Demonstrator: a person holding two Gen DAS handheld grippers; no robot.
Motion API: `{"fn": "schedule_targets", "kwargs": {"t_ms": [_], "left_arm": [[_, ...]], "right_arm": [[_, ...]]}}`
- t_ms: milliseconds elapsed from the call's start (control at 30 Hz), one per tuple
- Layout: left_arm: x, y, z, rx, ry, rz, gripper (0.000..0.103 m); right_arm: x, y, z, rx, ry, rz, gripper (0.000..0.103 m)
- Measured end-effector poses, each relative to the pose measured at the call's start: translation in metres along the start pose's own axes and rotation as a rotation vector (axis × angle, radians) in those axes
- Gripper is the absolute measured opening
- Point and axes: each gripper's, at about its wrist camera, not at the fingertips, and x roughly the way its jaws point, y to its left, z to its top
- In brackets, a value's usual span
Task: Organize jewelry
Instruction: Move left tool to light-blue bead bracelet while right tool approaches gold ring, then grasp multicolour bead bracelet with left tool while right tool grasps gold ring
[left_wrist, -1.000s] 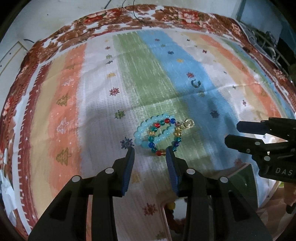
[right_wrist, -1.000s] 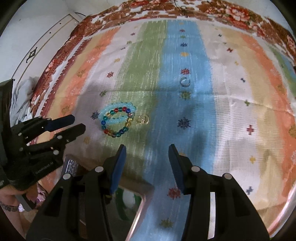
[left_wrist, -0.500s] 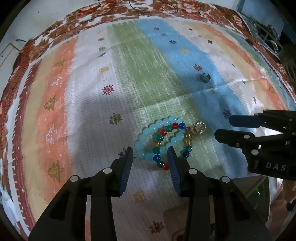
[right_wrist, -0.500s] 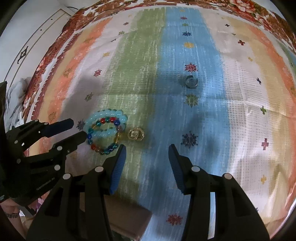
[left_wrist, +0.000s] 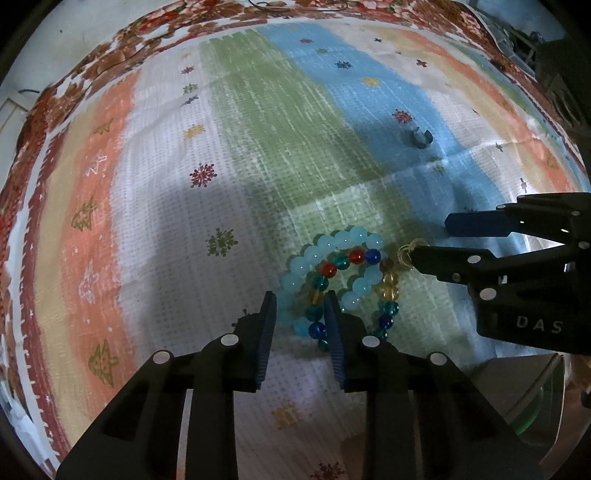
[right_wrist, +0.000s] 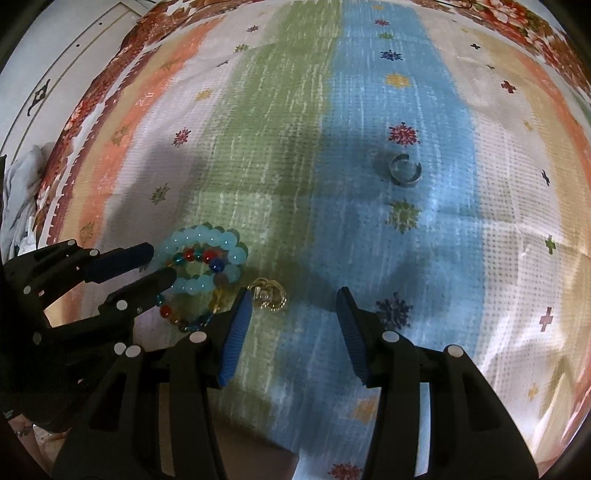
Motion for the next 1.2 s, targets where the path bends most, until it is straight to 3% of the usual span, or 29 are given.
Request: {"fn": "schedule_targets", "kwargs": {"t_ms": [333, 533, 1200], "left_arm": [[0.005, -0.001, -0.001, 0.028, 0.011, 0.004, 0.011], [0.0, 0.002, -0.002, 0.013, -0.001, 0.002, 0.01], [-0.031, 0.012, -0.002, -0.043, -0.071, -0.031, 0.011]], "right_arm": [[0.007, 0.009, 0.003, -0.032, 0.002, -0.022, 0.05], [0.009, 0.008, 0.002, -0.037, 0.007, -0.019, 0.019], [-0.013, 0.001, -0.004, -0.027, -0.031, -0.004, 0.011]]}}
